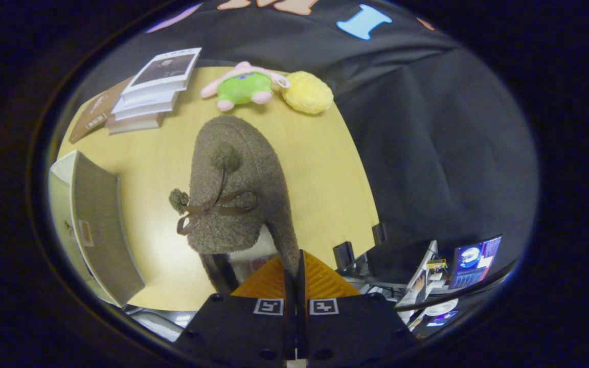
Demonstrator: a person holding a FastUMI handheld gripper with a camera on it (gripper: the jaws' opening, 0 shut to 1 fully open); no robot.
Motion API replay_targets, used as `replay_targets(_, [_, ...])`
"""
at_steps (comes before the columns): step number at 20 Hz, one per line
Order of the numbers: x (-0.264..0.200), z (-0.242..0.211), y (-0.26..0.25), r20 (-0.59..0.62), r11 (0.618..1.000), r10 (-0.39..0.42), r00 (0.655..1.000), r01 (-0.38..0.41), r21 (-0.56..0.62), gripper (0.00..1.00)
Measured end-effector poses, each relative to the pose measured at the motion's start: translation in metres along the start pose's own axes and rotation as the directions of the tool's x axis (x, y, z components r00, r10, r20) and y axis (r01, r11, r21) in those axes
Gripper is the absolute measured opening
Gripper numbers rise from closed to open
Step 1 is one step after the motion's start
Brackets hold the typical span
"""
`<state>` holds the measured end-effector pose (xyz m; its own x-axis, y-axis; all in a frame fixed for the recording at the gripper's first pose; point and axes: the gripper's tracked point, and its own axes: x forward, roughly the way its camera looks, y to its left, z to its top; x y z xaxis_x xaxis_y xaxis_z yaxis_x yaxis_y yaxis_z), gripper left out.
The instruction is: Open the storage box then place both shoes into the box .Put the left shoe in first, then the right shoe, with the right side of both shoes facing outward in a uniform manner.
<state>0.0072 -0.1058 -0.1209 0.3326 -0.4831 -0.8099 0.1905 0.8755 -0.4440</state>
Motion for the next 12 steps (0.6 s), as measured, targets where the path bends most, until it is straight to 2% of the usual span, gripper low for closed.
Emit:
replay_targets(6, [-0.096,0.030,0.058,0.127,0.999,0.038,0.991,-0.033,-0.040,0.05])
replay_targets(12, [-0.165,0.030,0.159,0.182,0.979,0.199,0.963,-0.186,-0.087,0.05])
